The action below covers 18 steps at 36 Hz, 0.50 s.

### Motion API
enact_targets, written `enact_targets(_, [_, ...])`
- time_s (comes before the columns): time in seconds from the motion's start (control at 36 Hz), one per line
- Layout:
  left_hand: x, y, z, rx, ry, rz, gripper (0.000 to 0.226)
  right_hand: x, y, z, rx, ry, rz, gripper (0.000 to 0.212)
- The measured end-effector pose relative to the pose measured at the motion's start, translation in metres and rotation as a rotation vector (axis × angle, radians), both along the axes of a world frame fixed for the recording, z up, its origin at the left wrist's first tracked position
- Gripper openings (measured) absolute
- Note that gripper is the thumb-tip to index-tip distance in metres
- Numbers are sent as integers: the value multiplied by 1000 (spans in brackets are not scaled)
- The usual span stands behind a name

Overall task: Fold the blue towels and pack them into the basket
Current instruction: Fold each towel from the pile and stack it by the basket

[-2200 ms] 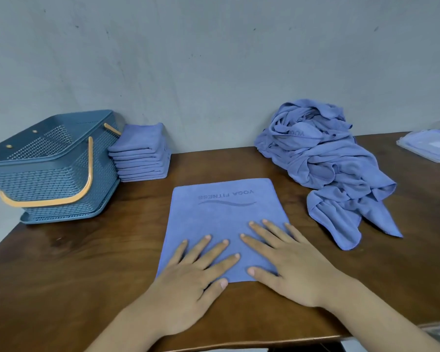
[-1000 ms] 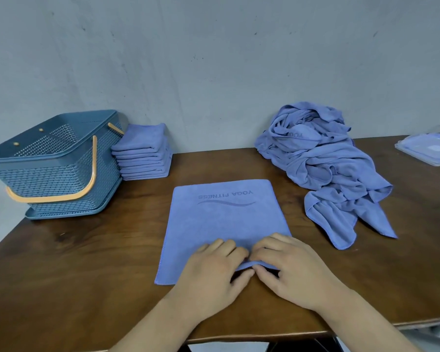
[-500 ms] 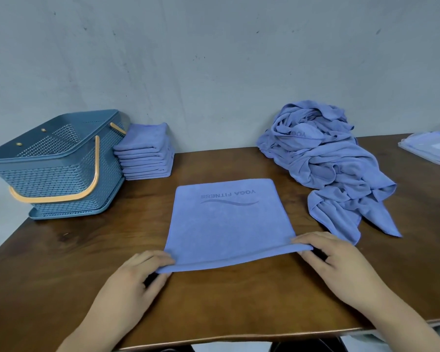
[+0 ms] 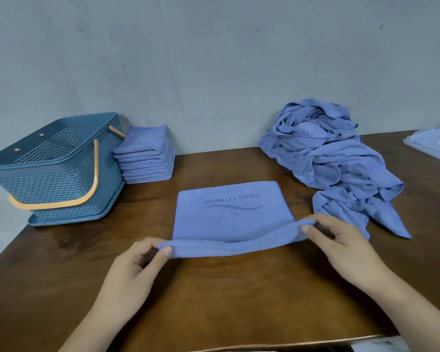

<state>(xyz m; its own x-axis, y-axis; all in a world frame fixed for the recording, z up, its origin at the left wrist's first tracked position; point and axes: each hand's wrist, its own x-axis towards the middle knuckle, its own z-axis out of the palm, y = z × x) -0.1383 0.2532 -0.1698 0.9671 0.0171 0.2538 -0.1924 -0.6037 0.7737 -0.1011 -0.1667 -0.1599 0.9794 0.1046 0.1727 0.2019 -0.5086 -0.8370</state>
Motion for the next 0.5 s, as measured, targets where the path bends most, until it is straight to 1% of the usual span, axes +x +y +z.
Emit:
enact_targets(0.06, [17, -5, 7, -199, 16, -14, 41, 18, 6, 10, 69, -17, -8, 30])
enact_targets(0.11, [38, -9, 15, -393, 32, -5, 44, 40, 11, 20, 118, -44, -31, 38])
enact_targets(0.22, [88, -19, 29, -570, 18, 62, 39, 88, 24, 35, 207, -35, -102, 46])
enact_targets(0.25, [103, -21, 31, -591, 17, 82, 40, 101, 27, 37, 237, -30, -127, 48])
enact_targets(0.31, [133, -21, 30, -585, 38, 156, 51, 128, 33, 35, 274, -5, -193, 49])
enact_targets(0.36, [162, -20, 24, -626, 122, 211, 57, 151, 39, 27, 260, 45, -245, 45])
enact_targets(0.39, [172, -20, 19, -642, 190, 222, 52, 159, 42, 20, 232, 72, -254, 39])
enact_targets(0.44, [183, -18, 8, -568, 312, 257, 41, 167, 43, 2, 118, 110, -269, 19])
enact_targets(0.47, [185, -16, 3, -508, 326, 281, 40, 168, 41, -6, 58, 103, -282, 17])
enact_targets(0.5, [184, -14, -2, -465, 307, 293, 41, 168, 38, -13, 34, 81, -280, 19])
